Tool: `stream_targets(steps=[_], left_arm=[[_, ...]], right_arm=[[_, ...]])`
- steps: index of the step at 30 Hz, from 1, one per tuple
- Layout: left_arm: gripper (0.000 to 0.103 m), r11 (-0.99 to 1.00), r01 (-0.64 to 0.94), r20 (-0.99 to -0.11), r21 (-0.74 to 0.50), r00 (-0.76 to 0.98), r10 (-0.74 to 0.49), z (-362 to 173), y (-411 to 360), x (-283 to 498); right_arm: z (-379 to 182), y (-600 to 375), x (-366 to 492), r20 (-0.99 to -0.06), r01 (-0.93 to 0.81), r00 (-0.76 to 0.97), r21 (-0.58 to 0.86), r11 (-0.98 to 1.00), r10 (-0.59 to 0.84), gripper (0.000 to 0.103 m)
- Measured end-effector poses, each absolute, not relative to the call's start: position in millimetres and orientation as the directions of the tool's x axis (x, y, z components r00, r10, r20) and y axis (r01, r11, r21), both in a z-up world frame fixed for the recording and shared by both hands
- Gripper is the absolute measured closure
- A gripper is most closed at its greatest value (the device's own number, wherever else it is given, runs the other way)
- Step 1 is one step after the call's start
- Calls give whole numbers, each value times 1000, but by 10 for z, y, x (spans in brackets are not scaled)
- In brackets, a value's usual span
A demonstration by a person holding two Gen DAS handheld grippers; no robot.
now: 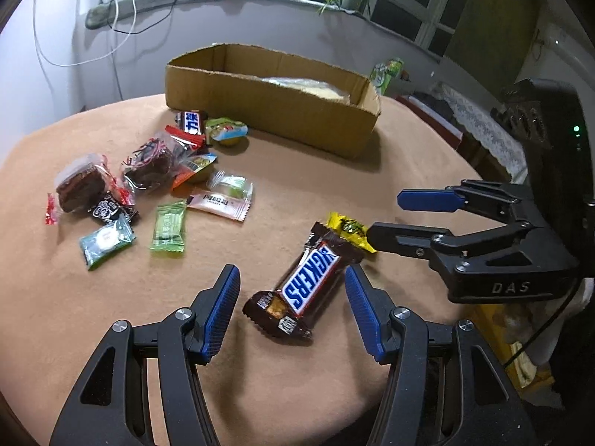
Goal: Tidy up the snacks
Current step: 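Grasp the Snickers bar with the left gripper while the right gripper grasps the yellow candy packet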
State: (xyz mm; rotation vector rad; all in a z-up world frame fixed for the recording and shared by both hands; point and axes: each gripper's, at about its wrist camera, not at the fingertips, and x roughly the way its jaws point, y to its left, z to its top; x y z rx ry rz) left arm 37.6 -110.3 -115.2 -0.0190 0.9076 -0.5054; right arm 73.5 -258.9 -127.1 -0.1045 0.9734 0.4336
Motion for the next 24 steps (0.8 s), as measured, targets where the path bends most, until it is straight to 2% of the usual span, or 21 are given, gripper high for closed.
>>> stream_targets(steps=[3, 12, 17, 20, 21, 22, 24], left_arm=[[45, 882, 423, -756, -209, 502, -420, -1187, -1139, 393], [45, 880, 439, -764, -179, 501, -405, -1252, -1224, 418], [57, 876, 450, -758, -175, 506, -412, -1255, -1259, 403], [68, 876, 450, -756, -174, 509, -412, -1262, -1268, 409], [75, 881, 444, -758, -165, 515, -401, -1270, -1269, 417], [75, 884, 439, -757, -163, 519, -397, -1272, -1260, 426], [76, 882, 434, -754, -181, 515, -408, -1274, -1239, 437]], right_arm=[[-1322, -2558, 790, -831, -411, 467, 99, 906, 302, 45], [-1392, -2425, 894, -856, -454, 441, 48, 890, 271, 52], [-1404, -2338, 889, -858, -479, 449, 6, 878, 251, 58], [-1410, -2302, 889, -856, -487, 452, 0, 873, 252, 63], [-1409, -2298, 891, -856, -489, 451, 0, 872, 253, 67], [-1407, -2296, 890, -856, -490, 451, 0, 872, 253, 73], [-1406, -2288, 896, -857, -492, 451, -5, 871, 250, 76]])
